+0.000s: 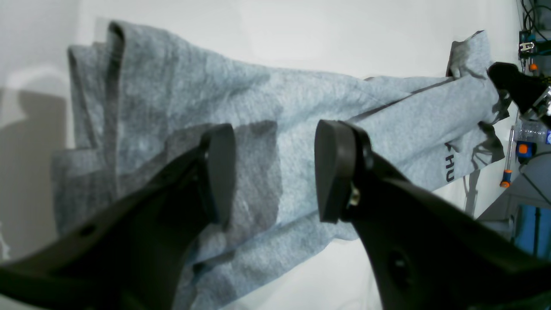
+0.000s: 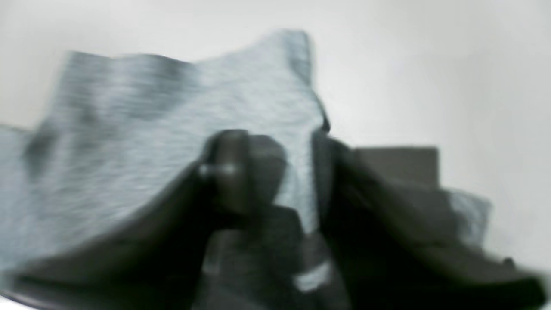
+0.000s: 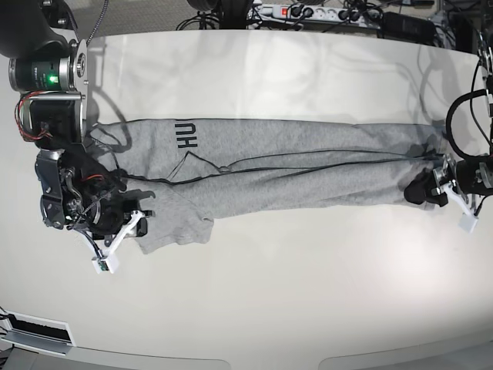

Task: Layout the t-shirt on the table in an organized manner, then fold the t-shirt properly
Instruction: 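Lower the folded hem and smooth the long strip with both grippers, then grasp the strip end with the right gripper and tuck it inward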

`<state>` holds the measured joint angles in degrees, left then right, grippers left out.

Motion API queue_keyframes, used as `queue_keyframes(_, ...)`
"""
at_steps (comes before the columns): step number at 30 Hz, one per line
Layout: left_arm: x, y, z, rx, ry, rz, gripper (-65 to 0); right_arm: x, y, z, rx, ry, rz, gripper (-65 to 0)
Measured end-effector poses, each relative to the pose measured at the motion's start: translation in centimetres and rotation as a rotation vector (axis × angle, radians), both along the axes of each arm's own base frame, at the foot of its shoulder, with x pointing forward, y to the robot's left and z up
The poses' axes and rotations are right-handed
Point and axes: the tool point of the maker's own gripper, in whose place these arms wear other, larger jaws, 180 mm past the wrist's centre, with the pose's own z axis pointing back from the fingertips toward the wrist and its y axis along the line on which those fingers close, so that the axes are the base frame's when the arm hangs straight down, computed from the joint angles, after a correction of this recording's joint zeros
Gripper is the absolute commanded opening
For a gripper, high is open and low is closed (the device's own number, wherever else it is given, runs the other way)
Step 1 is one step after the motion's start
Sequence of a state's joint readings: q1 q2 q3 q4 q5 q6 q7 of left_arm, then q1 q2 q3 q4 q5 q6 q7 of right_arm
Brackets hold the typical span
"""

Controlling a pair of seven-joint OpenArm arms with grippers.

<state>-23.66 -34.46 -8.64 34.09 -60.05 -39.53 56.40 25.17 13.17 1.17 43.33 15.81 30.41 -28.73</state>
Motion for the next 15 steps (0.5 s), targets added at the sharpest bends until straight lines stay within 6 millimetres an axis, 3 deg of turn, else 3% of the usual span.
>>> queue_keyframes(2,0.0,0.0,0.0,0.001,0.001,0.000,-33.8,-0.1,1.2,0.7,0.028,-0.015,0.087,-65.0)
queue_keyframes(9,0.0,0.0,0.0,0.000,0.000,0.000,-33.8,0.5,2.6,3.7,0.078,-0.010,0.169,-65.0)
queue_keyframes(15,0.0,0.1,0.0,0.003,0.000,0.000,-33.8,-2.0,3.4,5.1,0.039,0.003,0.242,-65.0)
